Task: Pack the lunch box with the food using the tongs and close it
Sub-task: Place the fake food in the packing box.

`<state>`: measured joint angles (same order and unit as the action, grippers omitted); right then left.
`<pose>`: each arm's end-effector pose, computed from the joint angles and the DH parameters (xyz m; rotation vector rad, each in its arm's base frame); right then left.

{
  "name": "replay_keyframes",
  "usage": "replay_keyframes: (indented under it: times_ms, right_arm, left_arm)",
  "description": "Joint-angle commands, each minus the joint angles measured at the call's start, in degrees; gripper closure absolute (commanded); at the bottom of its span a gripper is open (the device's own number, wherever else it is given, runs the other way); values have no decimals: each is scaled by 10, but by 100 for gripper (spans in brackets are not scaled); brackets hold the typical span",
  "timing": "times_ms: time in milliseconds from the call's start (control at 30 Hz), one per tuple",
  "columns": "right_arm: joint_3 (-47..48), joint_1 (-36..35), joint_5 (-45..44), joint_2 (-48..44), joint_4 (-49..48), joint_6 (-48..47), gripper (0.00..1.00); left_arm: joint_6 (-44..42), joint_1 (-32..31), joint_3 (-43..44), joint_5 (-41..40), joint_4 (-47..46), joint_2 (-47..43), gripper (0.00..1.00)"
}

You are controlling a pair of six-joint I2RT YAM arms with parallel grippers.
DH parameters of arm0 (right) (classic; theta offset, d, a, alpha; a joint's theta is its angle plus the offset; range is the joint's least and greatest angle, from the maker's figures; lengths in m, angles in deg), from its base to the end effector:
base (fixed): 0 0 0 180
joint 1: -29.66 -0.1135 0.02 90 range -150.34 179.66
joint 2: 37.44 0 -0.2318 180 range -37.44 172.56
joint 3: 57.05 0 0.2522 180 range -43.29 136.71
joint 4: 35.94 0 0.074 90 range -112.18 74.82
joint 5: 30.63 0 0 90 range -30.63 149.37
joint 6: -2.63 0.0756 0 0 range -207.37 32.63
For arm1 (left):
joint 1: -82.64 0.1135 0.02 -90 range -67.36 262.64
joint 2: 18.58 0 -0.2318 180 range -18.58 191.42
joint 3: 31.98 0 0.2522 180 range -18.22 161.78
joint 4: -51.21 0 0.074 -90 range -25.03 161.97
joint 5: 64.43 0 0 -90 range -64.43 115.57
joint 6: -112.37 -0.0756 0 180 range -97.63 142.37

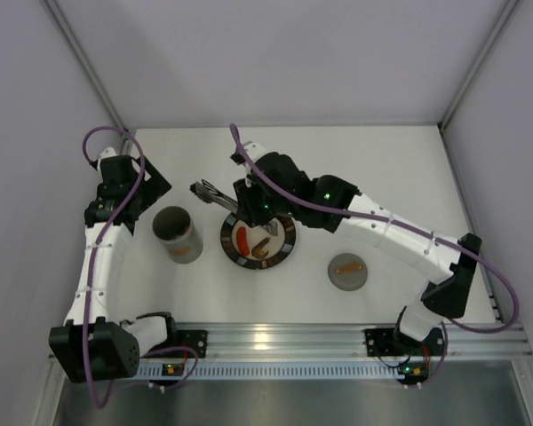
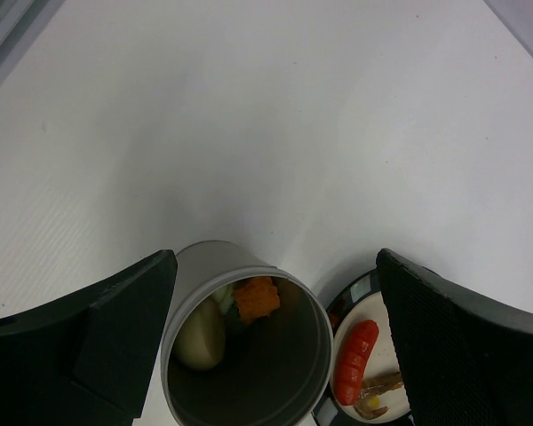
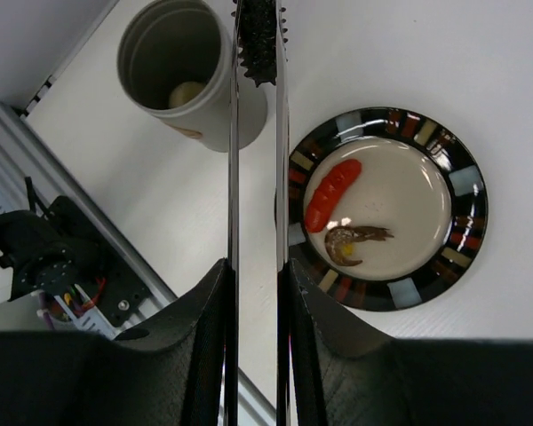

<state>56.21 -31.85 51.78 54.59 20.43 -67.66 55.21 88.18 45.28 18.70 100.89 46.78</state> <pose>0.1925 0.3337 0.3508 -0.7316 2.1333 0.6479 0.2857 0.0368 0.2849 -0.7938 2.0814 -0.1277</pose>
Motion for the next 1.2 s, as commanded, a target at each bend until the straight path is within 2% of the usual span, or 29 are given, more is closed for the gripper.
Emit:
replay_keyframes:
  times_ms: [0, 467, 767, 1000, 1167]
  right_arm:
    - [56, -19, 36, 26, -37, -11, 85]
    - [119, -60, 63, 102, -35, -10, 84]
    - [141, -61, 61, 130, -32, -16, 71]
    - [165, -61, 52, 145, -20, -21, 55]
    - [173, -61, 42, 141, -13, -26, 52]
  left_arm:
    - [-2, 3, 0, -2, -35, -14, 1]
    - [0, 4, 3, -6, -36, -15, 1]
    - [-2, 4, 2, -5, -34, -16, 1]
    - [-3, 4, 2, -8, -33, -16, 1]
    - [-3, 3, 0, -7, -34, -16, 1]
